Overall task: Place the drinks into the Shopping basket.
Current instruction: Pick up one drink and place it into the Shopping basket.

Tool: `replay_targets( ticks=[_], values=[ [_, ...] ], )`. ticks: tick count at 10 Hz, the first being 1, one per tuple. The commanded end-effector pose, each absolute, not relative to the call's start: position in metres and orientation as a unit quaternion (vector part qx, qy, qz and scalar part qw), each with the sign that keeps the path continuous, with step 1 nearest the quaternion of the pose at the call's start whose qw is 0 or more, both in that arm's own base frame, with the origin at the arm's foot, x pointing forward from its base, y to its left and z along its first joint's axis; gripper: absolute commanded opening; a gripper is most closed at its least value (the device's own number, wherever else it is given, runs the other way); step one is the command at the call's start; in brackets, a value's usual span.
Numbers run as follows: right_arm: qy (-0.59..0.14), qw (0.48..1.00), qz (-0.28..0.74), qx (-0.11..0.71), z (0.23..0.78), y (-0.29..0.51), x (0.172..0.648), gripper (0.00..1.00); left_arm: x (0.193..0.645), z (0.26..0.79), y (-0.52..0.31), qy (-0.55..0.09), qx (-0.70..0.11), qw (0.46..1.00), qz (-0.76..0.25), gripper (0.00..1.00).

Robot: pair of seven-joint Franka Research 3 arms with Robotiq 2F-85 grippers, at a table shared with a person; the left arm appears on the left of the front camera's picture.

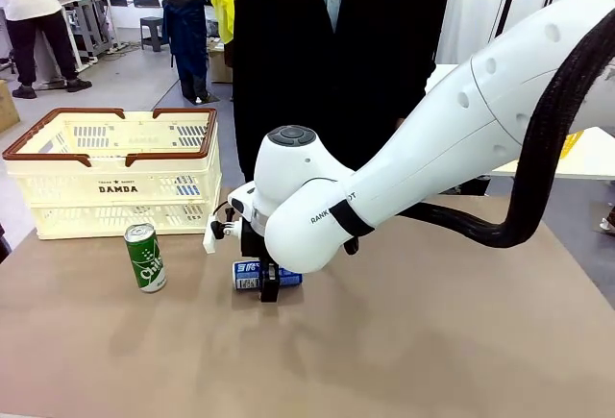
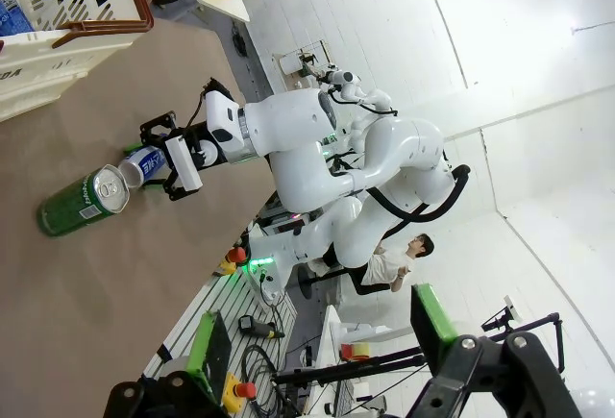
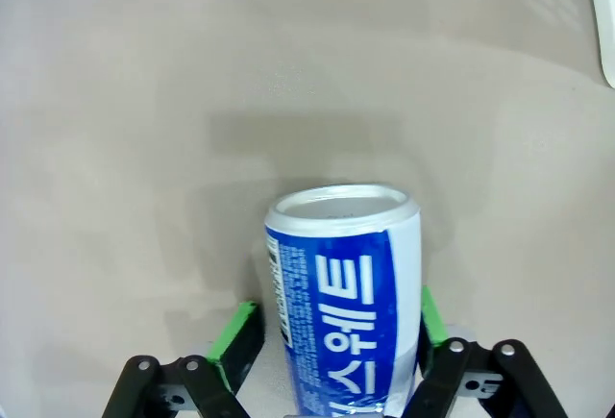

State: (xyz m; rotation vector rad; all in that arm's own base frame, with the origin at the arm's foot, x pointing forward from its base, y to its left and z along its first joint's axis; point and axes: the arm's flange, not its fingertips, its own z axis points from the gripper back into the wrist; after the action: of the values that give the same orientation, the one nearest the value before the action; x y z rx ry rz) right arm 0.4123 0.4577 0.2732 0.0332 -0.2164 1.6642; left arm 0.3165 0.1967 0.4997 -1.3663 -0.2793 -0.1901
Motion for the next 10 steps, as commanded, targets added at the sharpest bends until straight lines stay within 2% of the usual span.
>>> replay_targets(
  ticks=[1, 7, 10],
  values=[
    [-0.087, 0.672, 0.735, 0.017, 0.271, 0.459, 0.412, 1.0, 0.315, 0.502, 0.197, -0.129, -0.632, 0.759, -0.09, 1.0],
    [-0.087, 0.671, 0.736, 0.015, 0.274, 0.456, 0.413, 1.0, 0.315, 0.502, 0.197, -0.129, -0.632, 0.759, -0.09, 1.0],
    [-0.102, 0.667, 0.738, 0.013, 0.3, 0.447, 0.412, 1.0, 0.315, 0.502, 0.197, -0.129, -0.632, 0.759, -0.09, 1.0]
  ],
)
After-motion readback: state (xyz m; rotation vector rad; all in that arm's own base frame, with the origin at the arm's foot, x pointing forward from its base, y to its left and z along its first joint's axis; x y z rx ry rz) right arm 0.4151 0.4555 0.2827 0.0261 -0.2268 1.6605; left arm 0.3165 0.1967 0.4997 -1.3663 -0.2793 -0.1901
